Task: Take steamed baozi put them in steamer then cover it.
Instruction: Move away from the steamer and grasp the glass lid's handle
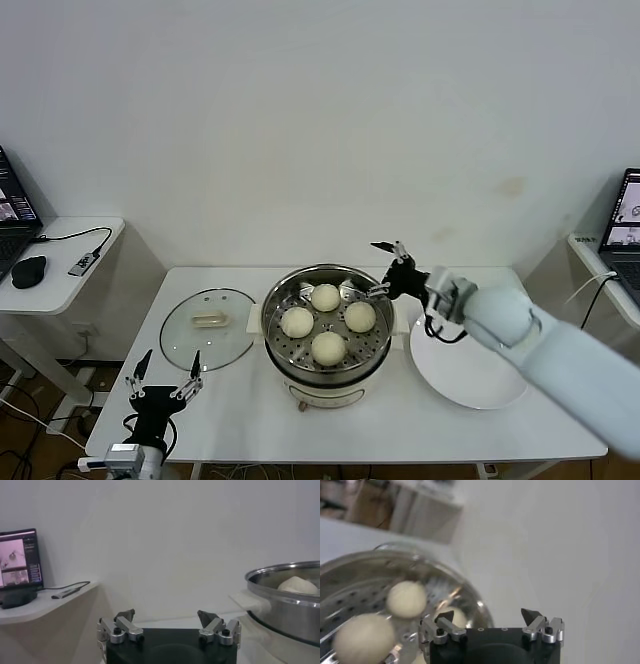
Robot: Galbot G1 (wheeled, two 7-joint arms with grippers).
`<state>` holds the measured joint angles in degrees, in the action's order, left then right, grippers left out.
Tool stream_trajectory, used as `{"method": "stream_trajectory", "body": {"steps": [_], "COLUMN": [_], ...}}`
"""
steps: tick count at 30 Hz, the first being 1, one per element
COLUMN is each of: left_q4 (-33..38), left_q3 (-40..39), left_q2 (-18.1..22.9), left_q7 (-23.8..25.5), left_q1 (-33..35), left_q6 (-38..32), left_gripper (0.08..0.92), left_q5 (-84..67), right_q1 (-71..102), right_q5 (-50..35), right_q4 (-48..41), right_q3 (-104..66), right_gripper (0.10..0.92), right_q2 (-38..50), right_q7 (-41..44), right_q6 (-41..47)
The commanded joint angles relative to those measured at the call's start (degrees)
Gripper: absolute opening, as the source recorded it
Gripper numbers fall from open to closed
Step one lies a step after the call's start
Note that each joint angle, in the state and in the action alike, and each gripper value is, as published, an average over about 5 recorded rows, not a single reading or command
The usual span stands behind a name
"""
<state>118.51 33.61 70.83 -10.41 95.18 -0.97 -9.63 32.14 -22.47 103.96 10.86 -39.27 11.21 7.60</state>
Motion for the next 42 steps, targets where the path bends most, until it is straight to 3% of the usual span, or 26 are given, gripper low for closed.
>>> {"method": "stream_trajectory", "body": {"steps": [1,6,11,16,20,36,42], "left_q4": [-0.82,-1.83,-7.9,-17.04,-22.39,-34.6,-42.59], "left_q3": [-0.46,-0.53,1.52,4.55,3.84,-8.54,-12.13], "left_q2": [0.44,-0.02,-1.02,-5.33,-8.83,-11.57,-10.74], "left_q7": [-0.1,-0.57,-2.4,-5.22,-6.64,-4.0,-3.25], "left_q1": [-0.07,0.1,-0.98,-2.41,-4.9,-26.72,-33.56], "left_q6": [-1.41,-2.57,-8.13,-13.01,-13.23,-11.6,-10.87], "left_gripper": [0.823,0.823,0.823,0.823,0.823,0.823,0.823], "left_q5": [3.86,9.85,33.74,61.98,72.25,76.66,76.72], "right_q1": [39.18,47.46,53.83,58.37,59.62,60.46,61.01], "right_q5": [15.67,18.75,20.69,21.39,21.09,21.09,22.18], "right_q4": [1.92,3.34,7.05,9.0,7.92,4.8,4.52], "right_q3": [-40.74,-51.27,-59.73,-65.0,-68.91,-74.94,-75.17], "right_gripper": [0.823,0.823,0.823,0.823,0.823,0.823,0.823], "right_q2": [-19.5,-31.02,-39.25,-44.39,-45.89,-49.34,-50.46], "right_q7": [-2.09,1.65,2.98,0.37,-2.93,-6.56,-6.46], "right_q6": [-18.7,-20.64,-19.17,-18.5,-17.46,-16.22,-16.42]}}
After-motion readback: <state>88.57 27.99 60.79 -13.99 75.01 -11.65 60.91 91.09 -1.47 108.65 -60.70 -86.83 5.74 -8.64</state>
